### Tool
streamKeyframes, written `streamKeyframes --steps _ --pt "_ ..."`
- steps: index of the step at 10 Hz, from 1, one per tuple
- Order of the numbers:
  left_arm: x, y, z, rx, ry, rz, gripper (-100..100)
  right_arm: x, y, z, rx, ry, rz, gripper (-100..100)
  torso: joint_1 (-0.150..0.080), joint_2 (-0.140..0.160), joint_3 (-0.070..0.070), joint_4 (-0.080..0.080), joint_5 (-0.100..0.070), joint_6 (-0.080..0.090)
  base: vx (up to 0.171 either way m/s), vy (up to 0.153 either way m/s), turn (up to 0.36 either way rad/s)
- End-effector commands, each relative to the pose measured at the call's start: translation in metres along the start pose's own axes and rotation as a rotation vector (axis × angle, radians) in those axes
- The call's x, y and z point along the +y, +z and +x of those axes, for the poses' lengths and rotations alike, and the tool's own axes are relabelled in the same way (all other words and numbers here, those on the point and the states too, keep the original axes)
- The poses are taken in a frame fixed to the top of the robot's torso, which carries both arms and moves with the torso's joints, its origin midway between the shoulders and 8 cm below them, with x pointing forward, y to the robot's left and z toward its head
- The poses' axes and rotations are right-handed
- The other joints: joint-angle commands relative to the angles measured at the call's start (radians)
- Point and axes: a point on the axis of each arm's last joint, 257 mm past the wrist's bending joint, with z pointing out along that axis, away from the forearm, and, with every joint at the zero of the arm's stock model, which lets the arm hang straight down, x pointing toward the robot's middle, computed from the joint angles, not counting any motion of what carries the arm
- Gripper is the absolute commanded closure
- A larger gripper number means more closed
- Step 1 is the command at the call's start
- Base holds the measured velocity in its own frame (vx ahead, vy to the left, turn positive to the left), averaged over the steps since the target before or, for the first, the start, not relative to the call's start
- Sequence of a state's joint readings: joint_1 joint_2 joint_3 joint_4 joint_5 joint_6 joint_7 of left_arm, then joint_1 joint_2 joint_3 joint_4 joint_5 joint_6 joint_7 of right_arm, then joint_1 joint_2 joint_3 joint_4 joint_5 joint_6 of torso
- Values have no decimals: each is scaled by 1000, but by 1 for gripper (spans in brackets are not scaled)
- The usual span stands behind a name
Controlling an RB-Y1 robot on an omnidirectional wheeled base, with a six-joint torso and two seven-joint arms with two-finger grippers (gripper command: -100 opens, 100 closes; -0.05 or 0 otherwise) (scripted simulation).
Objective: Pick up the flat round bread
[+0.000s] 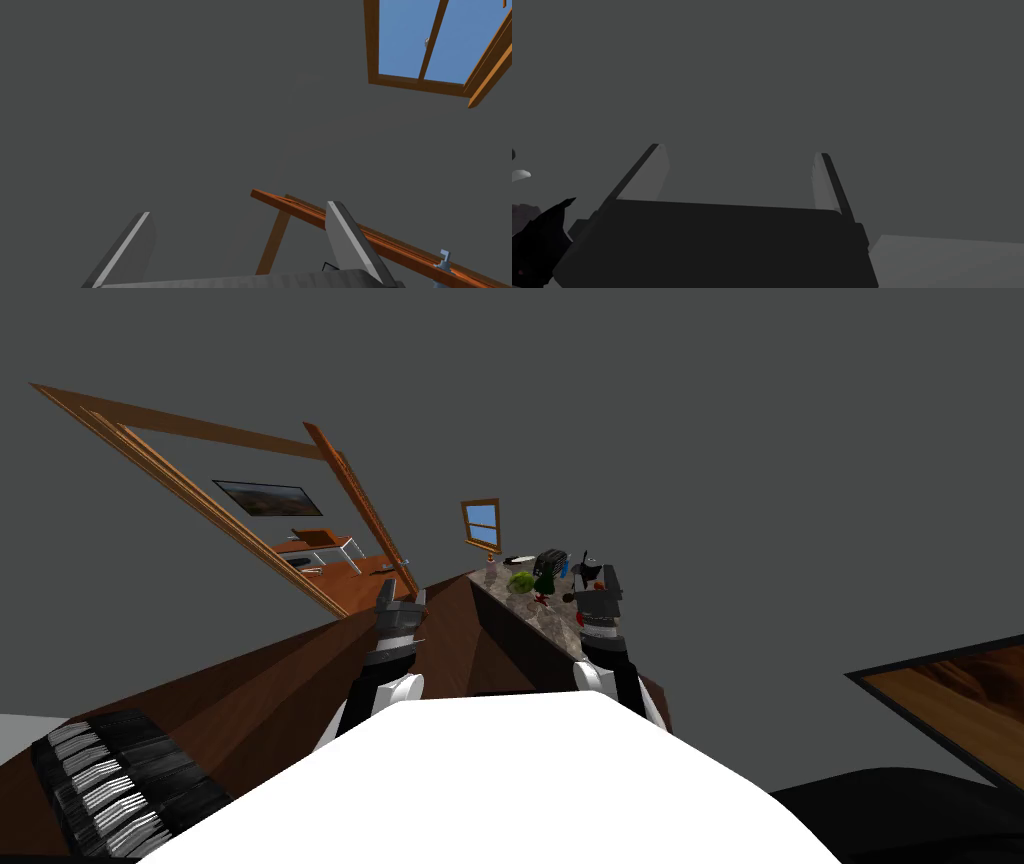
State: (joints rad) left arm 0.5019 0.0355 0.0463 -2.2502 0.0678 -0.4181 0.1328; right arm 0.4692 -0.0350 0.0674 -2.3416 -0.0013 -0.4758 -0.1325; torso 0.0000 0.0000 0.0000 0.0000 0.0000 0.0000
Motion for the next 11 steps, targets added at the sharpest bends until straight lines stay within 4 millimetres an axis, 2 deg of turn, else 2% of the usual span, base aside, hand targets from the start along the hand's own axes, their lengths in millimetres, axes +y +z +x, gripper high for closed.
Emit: streamKeyframes --steps 1,2,7,10,11 --pt "0 0 0 0 0 0 0 -2 -2 -4 18 -11 23 -100 0 0 0 0 0 0 -24 7 20" --pt "0 0 0 0 0 0 0 -4 -3 -8 21 -14 39 -100 0 1 1 0 0 0 -47 13 22" --pt "0 0 0 0 0 0 0 -25 -19 -57 -47 13 202 -100 2 5 3 1 0 0 -72 29 65" --pt "0 0 0 0 0 0 0 -32 -24 -69 -74 27 244 -100 1 2 1 1 0 0 -22 23 36" --pt "0 0 0 0 0 0 0 -36 -30 -82 -102 42 283 -100 1 1 1 0 0 0 -14 20 89"
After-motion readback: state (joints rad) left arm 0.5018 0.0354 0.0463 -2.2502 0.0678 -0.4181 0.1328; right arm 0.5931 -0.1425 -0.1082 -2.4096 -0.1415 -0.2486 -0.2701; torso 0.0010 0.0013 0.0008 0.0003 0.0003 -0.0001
